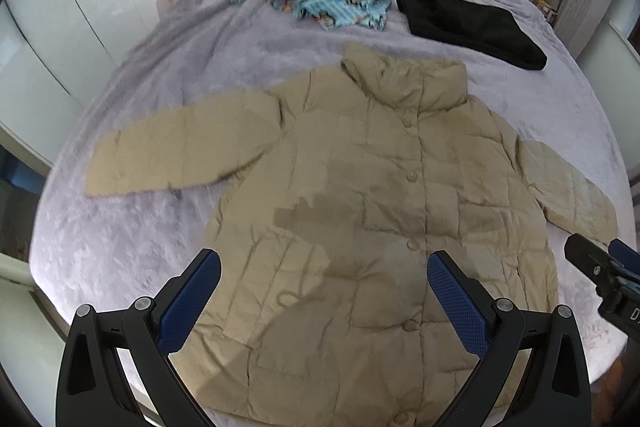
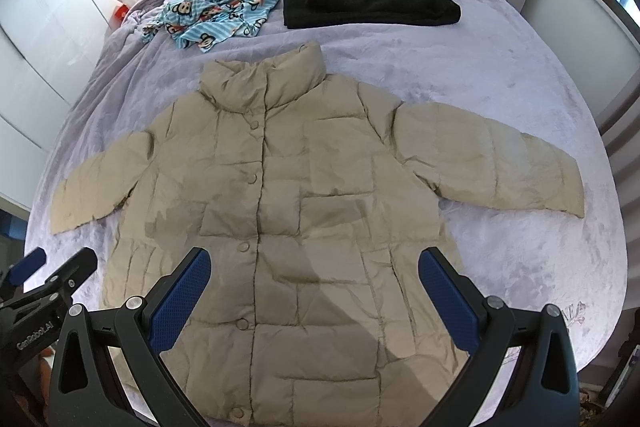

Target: Fold large clothes

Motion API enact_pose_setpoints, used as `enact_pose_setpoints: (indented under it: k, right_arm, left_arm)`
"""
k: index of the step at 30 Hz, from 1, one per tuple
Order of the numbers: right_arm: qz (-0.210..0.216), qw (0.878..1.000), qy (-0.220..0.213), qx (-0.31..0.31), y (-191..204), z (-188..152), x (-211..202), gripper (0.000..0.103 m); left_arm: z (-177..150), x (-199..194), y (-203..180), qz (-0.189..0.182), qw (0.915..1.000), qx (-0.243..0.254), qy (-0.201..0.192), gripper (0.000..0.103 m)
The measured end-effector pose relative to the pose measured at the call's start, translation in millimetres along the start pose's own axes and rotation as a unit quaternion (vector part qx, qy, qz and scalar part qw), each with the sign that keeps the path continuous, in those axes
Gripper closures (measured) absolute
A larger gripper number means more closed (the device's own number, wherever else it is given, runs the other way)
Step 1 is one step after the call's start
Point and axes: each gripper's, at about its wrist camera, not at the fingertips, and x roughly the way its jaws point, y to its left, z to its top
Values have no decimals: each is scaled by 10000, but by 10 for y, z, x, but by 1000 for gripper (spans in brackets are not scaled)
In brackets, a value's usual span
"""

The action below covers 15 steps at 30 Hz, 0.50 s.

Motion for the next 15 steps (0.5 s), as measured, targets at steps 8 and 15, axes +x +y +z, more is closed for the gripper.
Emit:
enact_pose_setpoints:
  k: [8,15]
  right_arm:
    - [271,9995,103,159,204,-76,77,0]
    - [520,9985,75,168,624,-87,347,0]
  left_arm:
    - [-35,234,500,-329,9986,-398,128,0]
    - [54,764,1369,-417,9934,-998,386,0]
